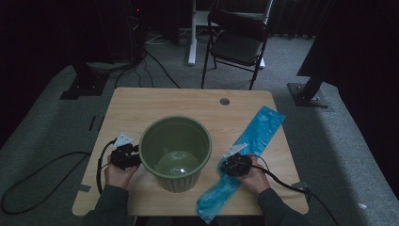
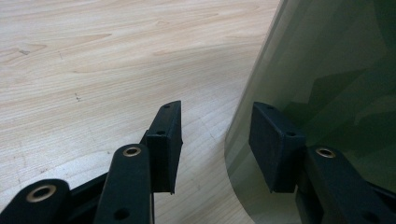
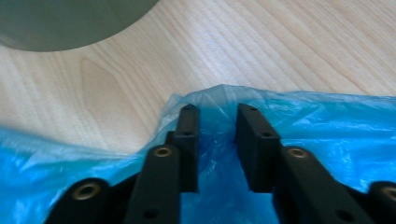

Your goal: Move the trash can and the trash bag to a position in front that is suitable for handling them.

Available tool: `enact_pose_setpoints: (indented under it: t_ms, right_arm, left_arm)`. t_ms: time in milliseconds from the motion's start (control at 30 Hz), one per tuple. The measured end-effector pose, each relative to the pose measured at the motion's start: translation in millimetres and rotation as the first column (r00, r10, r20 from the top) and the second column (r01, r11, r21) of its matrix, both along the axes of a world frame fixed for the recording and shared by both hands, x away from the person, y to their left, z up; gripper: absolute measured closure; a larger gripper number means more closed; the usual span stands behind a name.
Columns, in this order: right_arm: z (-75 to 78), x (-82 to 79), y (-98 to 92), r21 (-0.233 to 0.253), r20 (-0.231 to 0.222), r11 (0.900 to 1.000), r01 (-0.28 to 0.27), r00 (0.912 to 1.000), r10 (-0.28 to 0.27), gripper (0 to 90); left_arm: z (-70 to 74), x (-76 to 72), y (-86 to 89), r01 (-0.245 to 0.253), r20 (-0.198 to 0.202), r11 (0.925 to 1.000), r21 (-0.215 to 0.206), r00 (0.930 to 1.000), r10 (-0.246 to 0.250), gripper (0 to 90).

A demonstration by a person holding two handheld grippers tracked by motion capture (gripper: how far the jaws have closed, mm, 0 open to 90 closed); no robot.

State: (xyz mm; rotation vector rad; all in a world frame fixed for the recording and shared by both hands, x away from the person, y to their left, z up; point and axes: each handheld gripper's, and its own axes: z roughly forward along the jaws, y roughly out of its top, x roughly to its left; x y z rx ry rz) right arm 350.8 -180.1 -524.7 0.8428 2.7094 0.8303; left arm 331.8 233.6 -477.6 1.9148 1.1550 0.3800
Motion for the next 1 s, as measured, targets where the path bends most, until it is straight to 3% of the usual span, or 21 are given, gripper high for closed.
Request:
enact_pose_setpoints:
  t_ms: [200, 367, 533, 567, 600, 633, 1000]
  right_arm:
    - [0.5, 5.2, -1.5, -0.012, 0.015, 0.999, 0.034, 0.9993, -0.034, 80.6]
    - [3.4, 17.3, -7.2, -0.026, 0.041, 0.994, 0.105, 0.9938, -0.104, 84.0]
    - [9.7, 36.4, -17.6, -0.011, 0.070, 0.978, 0.209, 0.9756, -0.208, 85.4]
    - [9.7, 36.4, -17.6, -0.011, 0.070, 0.978, 0.209, 0.9756, -0.208, 85.4]
    - [10.7, 40.6, -19.5, -0.011, 0.079, 0.974, 0.226, 0.9713, -0.224, 85.4]
    - [13.2, 51.8, -23.1, 0.000, 0.089, 0.964, 0.267, 0.9599, -0.266, 86.0]
    - [17.1, 85.2, -18.2, 0.009, 0.107, 0.942, 0.335, 0.9365, -0.334, 87.5]
  left_arm:
    - [0.2, -0.2, -0.3, 0.000, 0.002, 1.0000, 0.003, 1.0000, 0.000, 54.7]
    - [0.3, -0.4, -0.4, -0.001, 0.004, 1.0000, 0.005, 1.0000, 0.001, 54.8]
    - [0.2, -0.4, -0.5, -0.001, 0.006, 1.0000, 0.006, 1.0000, 0.001, 54.8]
    - [0.2, -0.4, -0.5, -0.001, 0.006, 1.0000, 0.006, 1.0000, 0.001, 54.8]
    - [0.2, -0.4, -0.6, -0.001, 0.006, 1.0000, 0.007, 1.0000, 0.001, 54.8]
    - [0.2, -0.4, -0.6, -0.001, 0.007, 1.0000, 0.007, 1.0000, 0.001, 54.8]
    - [0.3, -0.2, -0.5, 0.001, 0.007, 1.0000, 0.009, 1.0000, -0.001, 54.9]
